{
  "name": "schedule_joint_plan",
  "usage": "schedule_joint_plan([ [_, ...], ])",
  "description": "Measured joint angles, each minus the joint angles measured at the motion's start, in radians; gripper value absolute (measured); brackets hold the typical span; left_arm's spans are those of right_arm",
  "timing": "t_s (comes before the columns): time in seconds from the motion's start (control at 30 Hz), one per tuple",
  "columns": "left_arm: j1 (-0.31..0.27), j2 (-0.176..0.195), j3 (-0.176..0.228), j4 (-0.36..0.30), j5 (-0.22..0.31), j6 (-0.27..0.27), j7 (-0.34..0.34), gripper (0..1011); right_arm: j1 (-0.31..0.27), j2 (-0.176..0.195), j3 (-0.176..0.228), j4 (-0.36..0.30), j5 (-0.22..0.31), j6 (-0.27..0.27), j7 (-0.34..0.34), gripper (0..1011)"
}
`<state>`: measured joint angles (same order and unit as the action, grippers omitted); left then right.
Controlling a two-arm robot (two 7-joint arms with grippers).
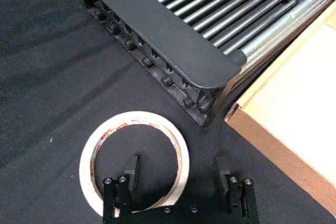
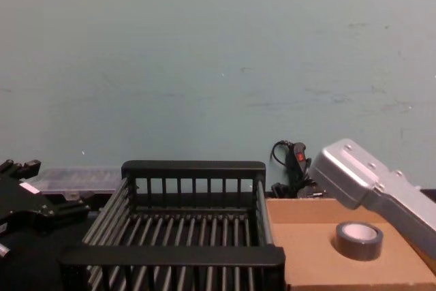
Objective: Pick up the white tape and place it into the black box , Pick up the silver tape and place it into the brown box.
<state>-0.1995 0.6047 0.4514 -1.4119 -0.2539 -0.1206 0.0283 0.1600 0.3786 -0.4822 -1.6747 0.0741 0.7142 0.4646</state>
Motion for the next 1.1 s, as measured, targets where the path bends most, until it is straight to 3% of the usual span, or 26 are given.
schedule_joint_plan([
  [0.23, 0.0, 0.0, 0.0, 0.0, 0.0, 0.0, 0.0, 1001, 0.0, 0.0, 0.0, 0.0, 0.001, 0.0, 0.0, 795],
  [0.4, 0.0, 0.0, 0.0, 0.0, 0.0, 0.0, 0.0, 1001, 0.0, 0.0, 0.0, 0.0, 0.001, -0.001, 0.0, 602],
  [0.6, 0.0, 0.0, 0.0, 0.0, 0.0, 0.0, 0.0, 1001, 0.0, 0.0, 0.0, 0.0, 0.001, -0.001, 0.0, 448],
  [0.63, 0.0, 0.0, 0.0, 0.0, 0.0, 0.0, 0.0, 1001, 0.0, 0.0, 0.0, 0.0, 0.002, -0.001, 0.0, 375],
  [0.83, 0.0, 0.0, 0.0, 0.0, 0.0, 0.0, 0.0, 1001, 0.0, 0.0, 0.0, 0.0, 0.002, -0.001, 0.0, 177],
  [1.1, 0.0, 0.0, 0.0, 0.0, 0.0, 0.0, 0.0, 1001, 0.0, 0.0, 0.0, 0.0, 0.002, -0.001, 0.0, 97],
])
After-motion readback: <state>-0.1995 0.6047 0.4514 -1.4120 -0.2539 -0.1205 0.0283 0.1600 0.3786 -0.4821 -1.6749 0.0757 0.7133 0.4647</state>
